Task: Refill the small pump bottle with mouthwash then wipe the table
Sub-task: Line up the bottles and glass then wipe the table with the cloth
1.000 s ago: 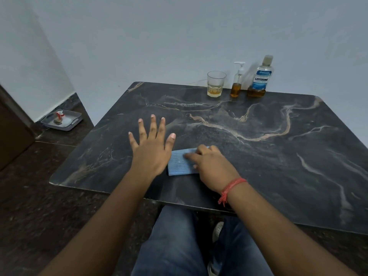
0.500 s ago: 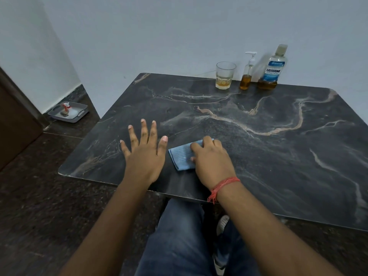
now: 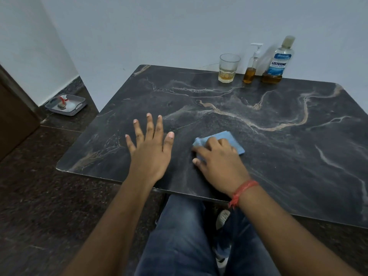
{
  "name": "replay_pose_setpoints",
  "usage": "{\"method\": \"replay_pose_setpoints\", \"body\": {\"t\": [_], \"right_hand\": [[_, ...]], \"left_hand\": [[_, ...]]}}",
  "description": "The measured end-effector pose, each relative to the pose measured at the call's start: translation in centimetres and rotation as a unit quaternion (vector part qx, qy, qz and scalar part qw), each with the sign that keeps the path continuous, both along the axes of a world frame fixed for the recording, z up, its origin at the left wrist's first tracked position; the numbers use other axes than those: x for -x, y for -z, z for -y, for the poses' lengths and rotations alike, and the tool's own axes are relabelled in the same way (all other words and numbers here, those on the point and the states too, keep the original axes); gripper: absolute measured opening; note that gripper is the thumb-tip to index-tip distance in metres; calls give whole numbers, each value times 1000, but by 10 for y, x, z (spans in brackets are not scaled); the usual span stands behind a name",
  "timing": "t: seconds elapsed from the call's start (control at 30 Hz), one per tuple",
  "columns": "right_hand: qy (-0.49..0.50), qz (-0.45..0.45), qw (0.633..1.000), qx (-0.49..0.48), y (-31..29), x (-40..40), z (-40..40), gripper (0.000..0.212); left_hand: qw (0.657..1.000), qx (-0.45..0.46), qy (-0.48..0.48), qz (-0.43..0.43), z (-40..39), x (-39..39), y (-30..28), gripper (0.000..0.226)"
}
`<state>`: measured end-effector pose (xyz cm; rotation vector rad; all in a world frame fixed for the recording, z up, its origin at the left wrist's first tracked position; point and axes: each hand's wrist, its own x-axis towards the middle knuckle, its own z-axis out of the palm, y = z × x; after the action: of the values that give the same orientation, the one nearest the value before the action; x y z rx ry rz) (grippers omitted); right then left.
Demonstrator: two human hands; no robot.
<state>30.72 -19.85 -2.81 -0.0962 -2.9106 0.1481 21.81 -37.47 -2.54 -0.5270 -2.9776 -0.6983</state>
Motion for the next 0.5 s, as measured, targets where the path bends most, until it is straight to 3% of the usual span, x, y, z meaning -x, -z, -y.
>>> {"method": "replay_pose_setpoints", "body": {"t": [0.13,0.33,0.5], "right_hand": [[-110,9,994,16,3,-15,12,45],[38,-11,998,54,11,-20,-32,43],[-84,35,993,80,16,-43,-5,54]], "left_hand": [[1000,8,13,-5,-11,-3,1,80],[1000,12,29,0,-18,-5,3,78],[998,25,51,1,-32,-13,7,77]]}}
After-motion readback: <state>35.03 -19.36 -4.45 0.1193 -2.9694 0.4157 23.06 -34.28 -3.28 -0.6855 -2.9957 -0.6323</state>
